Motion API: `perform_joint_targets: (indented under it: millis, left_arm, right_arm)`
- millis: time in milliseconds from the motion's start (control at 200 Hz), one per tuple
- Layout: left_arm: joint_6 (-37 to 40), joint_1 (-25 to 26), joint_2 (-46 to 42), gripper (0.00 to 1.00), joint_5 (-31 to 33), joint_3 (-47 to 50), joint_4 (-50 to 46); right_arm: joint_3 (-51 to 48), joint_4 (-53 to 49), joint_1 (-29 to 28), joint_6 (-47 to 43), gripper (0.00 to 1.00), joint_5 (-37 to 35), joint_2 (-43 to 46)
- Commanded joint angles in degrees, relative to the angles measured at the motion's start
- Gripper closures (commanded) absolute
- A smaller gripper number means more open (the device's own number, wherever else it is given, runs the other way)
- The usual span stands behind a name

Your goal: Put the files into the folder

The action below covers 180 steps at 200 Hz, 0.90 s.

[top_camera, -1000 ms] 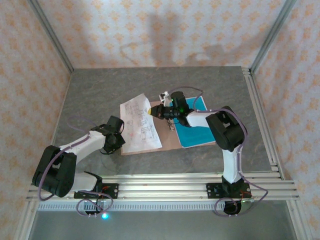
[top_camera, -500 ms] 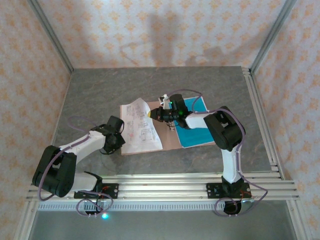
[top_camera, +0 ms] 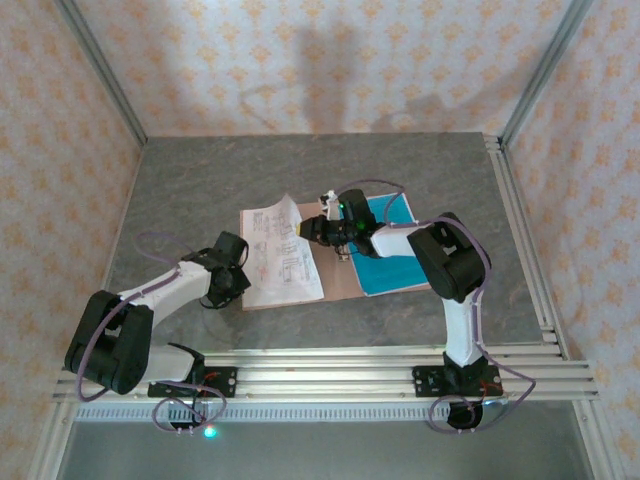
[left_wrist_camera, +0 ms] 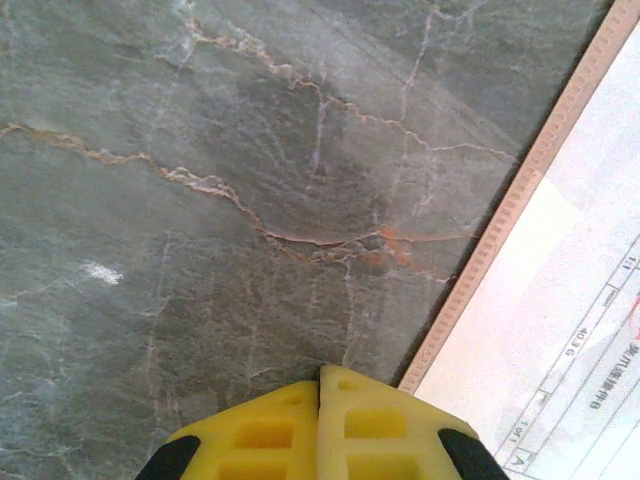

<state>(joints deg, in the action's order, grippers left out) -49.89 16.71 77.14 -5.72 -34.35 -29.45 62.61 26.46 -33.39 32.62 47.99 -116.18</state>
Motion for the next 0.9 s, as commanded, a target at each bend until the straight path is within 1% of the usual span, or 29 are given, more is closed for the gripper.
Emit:
perform_joint_targets:
  millis: [0,20,35,95,125,155,220,335,370,445,490,530,560,621,671,716,801,896]
  left_arm:
    - [-0.08,-0.36,2.71,1.0,-1.67,0.83,6.94]
    - [-0.06,-0.36,2.38,1.0,-1.48,0.71,6.59]
    - [0.08,-0.36,2.17,1.0,-1.41,0.61,6.41]
    - [0.27,-0.36,1.18,1.0,-0.81,0.13,5.36]
    - [0.33,-0.3,0.62,1.0,-0.43,-0.08,4.84]
    - [0.38,-0.36,0.01,1.0,-0.14,-0.27,4.19]
    - [0.53,-0.36,-1.69,1.0,0.42,-0.94,2.74]
    - [0.93,0.11,-5.0,1.0,0.79,-2.81,-0.11]
    - [0.91,0.59,-5.77,1.0,0.55,-3.61,-0.42]
    - [0.04,2.67,-6.92,1.0,-1.31,-5.08,0.61]
    - [-0.94,5.31,-6.72,1.0,-2.82,-6.08,2.5]
    - [-2.07,8.2,-5.99,1.0,-3.35,-7.3,4.05]
    - [-2.75,10.51,-5.11,1.0,-3.77,-8.2,5.74]
    - [-4.35,14.41,-2.49,1.0,-5.13,-9.89,9.55]
    - [-5.81,16.58,0.26,1.0,-6.18,-10.89,12.43]
    - [-6.43,18.11,2.6,1.0,-5.92,-12.18,12.65]
    - [-6.66,19.58,6.03,1.0,-3.54,-13.9,10.83]
    - [-7.46,19.68,7.44,1.0,-3.18,-12.31,12.46]
  right_arm:
    - [1.35,-7.92,-0.28,-4.16,0.62,-5.89,4.13]
    - [1.49,-9.4,-0.28,-4.51,0.59,-7.18,4.85]
    - [1.8,-10.72,-0.28,-4.86,0.52,-8.18,5.5]
    - [3.3,-16.48,-0.28,-6.4,0.37,-11.9,7.31]
    - [3.96,-18.93,-0.22,-6.95,0.34,-13.73,8.27]
    - [4.61,-21.18,-0.14,-7.32,0.28,-15.43,9.16]
    - [5.4,-24.66,0.18,-7.48,0.25,-18.49,10.95]
    - [5.64,-28.64,1.28,-5.98,0.24,-21.66,13.98]
    - [5.15,-29.21,1.59,-5.22,0.26,-22.13,14.88]
    - [2.95,-29.68,1.82,-2.35,0.34,-23.65,16.85]
    - [0.9,-29.06,1.84,-0.03,0.4,-24.24,18.25]
    - [-1.74,-27.9,1.81,2.9,0.48,-25.27,19.63]
    - [-4.51,-25.64,1.81,5.68,0.53,-25.48,20.75]
    - [-10.26,-18.67,1.78,10.51,0.59,-24.07,22.85]
    - [-14.13,-14.25,1.59,14.27,0.62,-24.11,24.21]
    - [-16.59,-11.61,1.43,16.5,0.63,-24.14,25.04]
    - [-18.81,-11.52,1.2,18.54,0.65,-26.1,26.39]
    - [-20.11,-11.6,1.05,20.57,0.67,-27.24,26.8]
